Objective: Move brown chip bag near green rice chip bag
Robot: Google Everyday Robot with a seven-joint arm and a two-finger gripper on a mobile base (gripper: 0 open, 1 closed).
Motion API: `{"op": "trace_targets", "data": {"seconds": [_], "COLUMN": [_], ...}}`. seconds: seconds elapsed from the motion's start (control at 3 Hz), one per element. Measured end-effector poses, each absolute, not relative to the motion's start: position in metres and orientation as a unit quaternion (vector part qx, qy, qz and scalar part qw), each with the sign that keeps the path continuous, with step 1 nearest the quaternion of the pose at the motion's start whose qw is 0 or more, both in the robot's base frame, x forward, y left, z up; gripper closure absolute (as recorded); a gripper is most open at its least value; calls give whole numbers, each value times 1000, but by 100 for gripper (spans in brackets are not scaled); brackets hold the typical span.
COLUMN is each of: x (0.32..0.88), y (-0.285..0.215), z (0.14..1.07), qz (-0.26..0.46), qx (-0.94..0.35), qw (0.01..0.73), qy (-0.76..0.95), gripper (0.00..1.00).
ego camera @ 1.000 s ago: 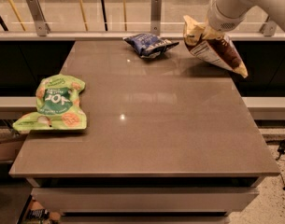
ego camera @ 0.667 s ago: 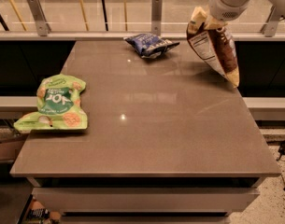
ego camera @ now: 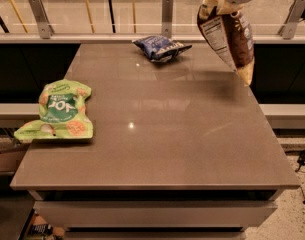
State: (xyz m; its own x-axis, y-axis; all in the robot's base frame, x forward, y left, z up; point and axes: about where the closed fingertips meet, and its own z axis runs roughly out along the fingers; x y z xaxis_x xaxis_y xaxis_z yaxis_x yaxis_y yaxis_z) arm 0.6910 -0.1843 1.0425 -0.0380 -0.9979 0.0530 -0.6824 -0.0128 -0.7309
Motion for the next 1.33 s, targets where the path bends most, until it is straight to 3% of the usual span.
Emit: {"op": "trace_targets", "data": {"seconds": [0.67, 1.33], "x": [646, 592], "y": [-152, -117], "z": [1058, 1027], "qz": [-315, -267], "qx": [-639, -683], "qw": [265, 283], "qy": [650, 618], "gripper": [100, 100]}}
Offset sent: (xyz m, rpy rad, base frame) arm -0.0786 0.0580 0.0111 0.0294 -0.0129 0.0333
